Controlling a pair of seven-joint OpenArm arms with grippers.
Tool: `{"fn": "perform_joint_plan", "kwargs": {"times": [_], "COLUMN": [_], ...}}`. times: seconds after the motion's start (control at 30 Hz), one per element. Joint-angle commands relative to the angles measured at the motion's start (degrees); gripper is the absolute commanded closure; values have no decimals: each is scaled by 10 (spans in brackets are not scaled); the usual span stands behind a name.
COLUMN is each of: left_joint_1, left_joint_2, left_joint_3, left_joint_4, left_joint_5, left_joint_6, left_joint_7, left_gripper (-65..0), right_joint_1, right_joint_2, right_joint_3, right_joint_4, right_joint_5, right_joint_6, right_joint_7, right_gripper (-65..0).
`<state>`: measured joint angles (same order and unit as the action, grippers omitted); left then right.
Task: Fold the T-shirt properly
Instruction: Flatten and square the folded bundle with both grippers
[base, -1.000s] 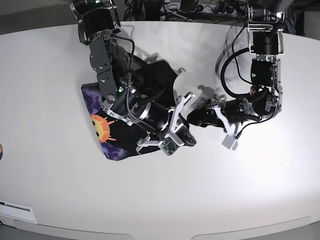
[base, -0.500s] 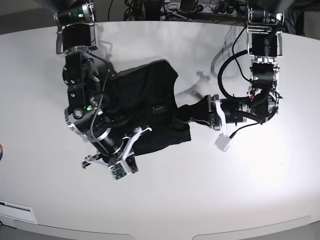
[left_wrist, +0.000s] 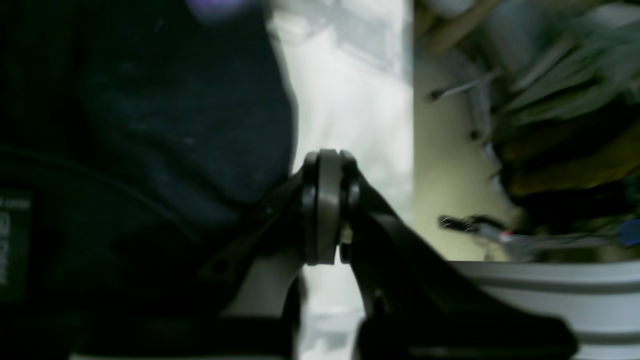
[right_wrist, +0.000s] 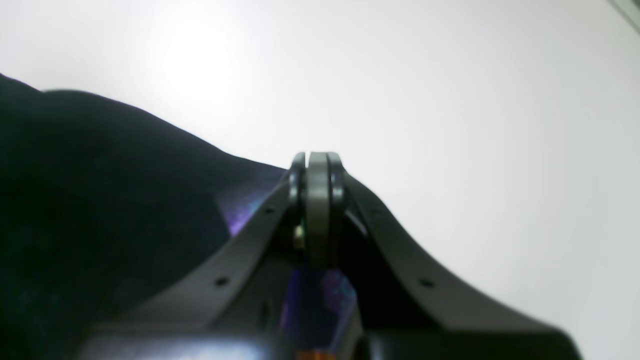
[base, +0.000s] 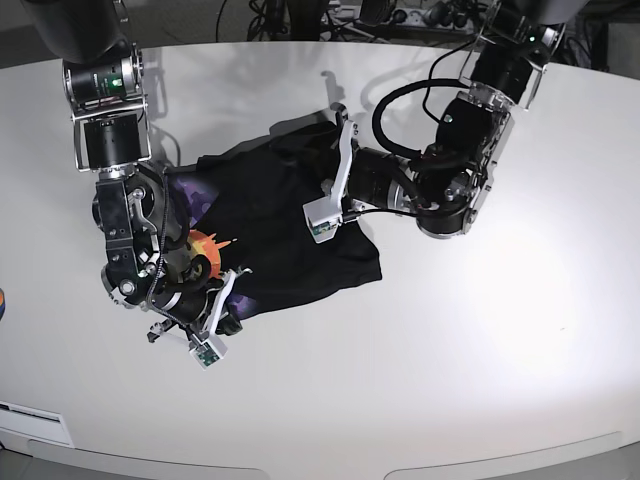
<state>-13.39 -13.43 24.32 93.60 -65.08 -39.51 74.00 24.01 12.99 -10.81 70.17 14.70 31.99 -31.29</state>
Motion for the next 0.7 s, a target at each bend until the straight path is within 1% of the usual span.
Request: {"fn": "perform_joint_plan", "kwargs": {"times": [0.0,0.13,0.2,0.3,0.4,0.5,0.57,0.63,0.67], "left_joint_1": [-15,-8,-3,-6,-14,-17,-17,-17,-17], "left_joint_2": [1,1,1,-1,-13,-41,-60,-75,-81], "left_joint_3": [3,19,19,19,19,19,19,19,19], "left_joint_4": [9,4,-6,-33,-54,-63,-63,-63,-65], "left_joint_5": [11,111,158,216,248,280,302,335,358], "left_joint_6": [-5,-5,-5,-5,-5,-5,-5,-5,-5], "left_joint_7": [-25,-64,-82,-108,-131,-160,-184,-225,-258], "left_gripper": [0,0,0,0,0,0,0,0,0], "right_joint_1": [27,37,31,11,-20,-76,-129,-188,-218], "right_joint_2": [3,5,9,29,59,92,111,124,126], "right_joint_3": [0,-11,-12,-12,-11,-5,9,33,49], "right_joint_4": [0,-34,-44,-41,-23,20,61,107,131], "right_joint_5": [13,14,17,58,87,121,128,128,128], "right_joint_6": [3,19,30,30,30,14,10,-3,-8], "right_joint_7": [17,14,0,-26,-51,-67,-76,-76,-76], "right_gripper": [0,0,0,0,0,0,0,0,0]}}
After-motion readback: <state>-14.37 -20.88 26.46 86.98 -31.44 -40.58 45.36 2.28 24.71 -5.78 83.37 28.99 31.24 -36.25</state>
